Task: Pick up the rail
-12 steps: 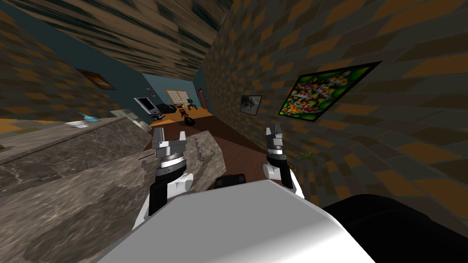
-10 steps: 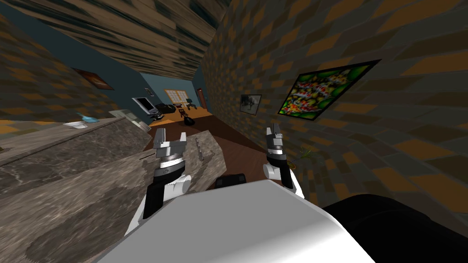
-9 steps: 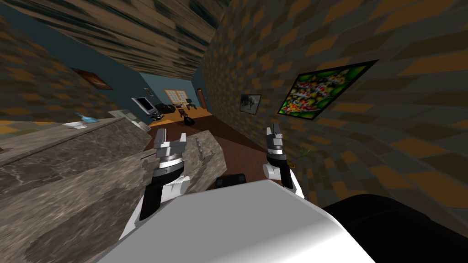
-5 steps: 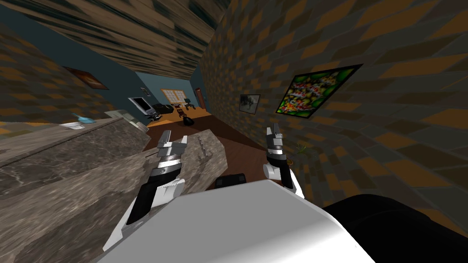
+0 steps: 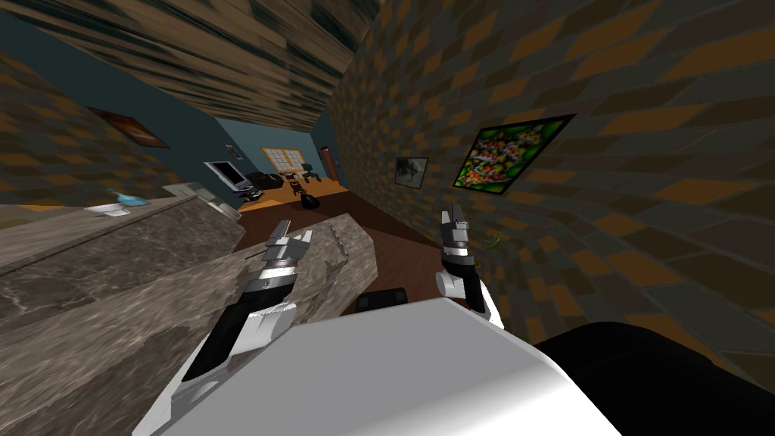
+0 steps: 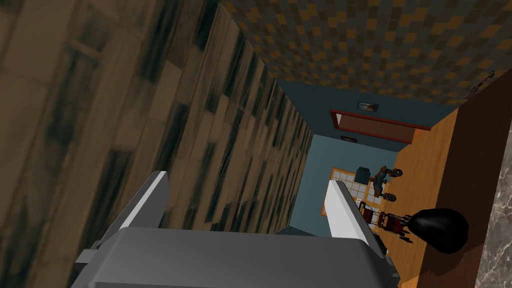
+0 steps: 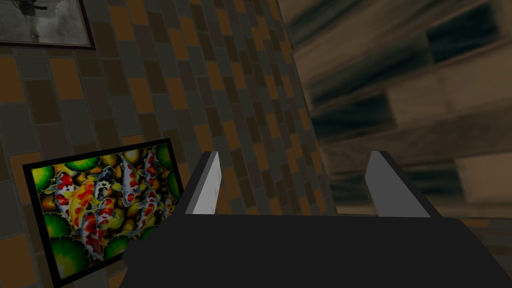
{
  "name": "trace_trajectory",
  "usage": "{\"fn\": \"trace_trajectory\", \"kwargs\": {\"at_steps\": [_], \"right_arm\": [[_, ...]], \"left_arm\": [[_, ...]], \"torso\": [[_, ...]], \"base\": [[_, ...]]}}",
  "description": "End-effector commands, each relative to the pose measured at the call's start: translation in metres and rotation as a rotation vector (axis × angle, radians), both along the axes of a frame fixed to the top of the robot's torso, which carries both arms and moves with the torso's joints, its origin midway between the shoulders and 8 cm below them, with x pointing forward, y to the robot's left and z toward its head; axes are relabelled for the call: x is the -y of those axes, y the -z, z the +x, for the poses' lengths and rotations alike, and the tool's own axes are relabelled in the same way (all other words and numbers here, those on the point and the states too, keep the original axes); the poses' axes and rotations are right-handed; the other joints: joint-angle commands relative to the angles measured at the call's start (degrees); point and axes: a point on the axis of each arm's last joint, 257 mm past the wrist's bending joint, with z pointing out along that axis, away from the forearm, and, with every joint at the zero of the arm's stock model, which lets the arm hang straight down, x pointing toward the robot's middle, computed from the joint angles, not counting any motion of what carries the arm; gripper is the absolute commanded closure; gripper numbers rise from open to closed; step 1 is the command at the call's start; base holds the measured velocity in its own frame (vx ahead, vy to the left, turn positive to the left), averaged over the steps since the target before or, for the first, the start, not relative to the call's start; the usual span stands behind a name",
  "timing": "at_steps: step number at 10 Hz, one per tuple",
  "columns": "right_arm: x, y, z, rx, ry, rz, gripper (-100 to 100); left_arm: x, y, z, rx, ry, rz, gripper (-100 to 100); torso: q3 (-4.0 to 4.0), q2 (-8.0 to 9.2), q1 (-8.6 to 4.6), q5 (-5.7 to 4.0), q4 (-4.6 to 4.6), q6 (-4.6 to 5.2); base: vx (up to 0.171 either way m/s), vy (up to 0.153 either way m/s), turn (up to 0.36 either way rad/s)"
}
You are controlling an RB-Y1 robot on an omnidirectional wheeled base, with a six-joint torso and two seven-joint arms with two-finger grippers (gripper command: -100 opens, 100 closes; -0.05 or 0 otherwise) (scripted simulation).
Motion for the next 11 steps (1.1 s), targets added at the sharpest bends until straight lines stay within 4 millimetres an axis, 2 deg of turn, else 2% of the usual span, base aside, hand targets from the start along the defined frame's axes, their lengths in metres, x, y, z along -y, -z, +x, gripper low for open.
{"fn": "trace_trajectory", "kwargs": {"at_steps": [1,2,3,6,7,10,11], "right_arm": [[0.000,0.000,0.000,0.000,0.000,0.000,0],[0.000,0.000,0.000,0.000,0.000,0.000,0],[0.000,0.000,0.000,0.000,0.000,0.000,0],[0.000,0.000,0.000,0.000,0.000,0.000,0],[0.000,0.000,0.000,0.000,0.000,0.000,0],[0.000,0.000,0.000,0.000,0.000,0.000,0],[0.000,0.000,0.000,0.000,0.000,0.000,0]], "left_arm": [[-0.005,0.015,0.004,-0.069,0.008,0.006,-100],[-0.005,0.017,0.004,-0.075,0.007,0.005,-100],[-0.010,0.029,0.006,-0.131,0.015,0.011,-100],[-0.014,0.047,0.008,-0.207,0.022,0.018,-100],[-0.018,0.060,0.008,-0.264,0.032,0.026,-100],[-0.023,0.081,0.009,-0.350,0.040,0.035,-100],[-0.027,0.094,0.007,-0.409,0.050,0.046,-100]], "torso": [[0.00,0.00,0.00,0.00,0.00,0.00],[-0.01,-0.01,0.04,0.00,-0.01,0.01],[-0.03,-0.04,0.02,0.01,-0.01,0.00],[-0.01,-0.02,0.04,0.00,-0.01,0.01],[-0.02,-0.04,-0.01,0.00,-0.01,0.00],[-0.04,-0.07,-0.01,0.00,-0.02,0.01],[-0.05,-0.09,-0.03,0.00,-0.02,-0.01]], "base": [[-0.045,0.048,-0.068],[-0.040,0.043,-0.037],[-0.046,0.054,-0.075],[-0.047,0.040,-0.058],[-0.045,0.036,-0.084],[-0.036,0.032,-0.061],[-0.033,0.028,-0.082]]}}
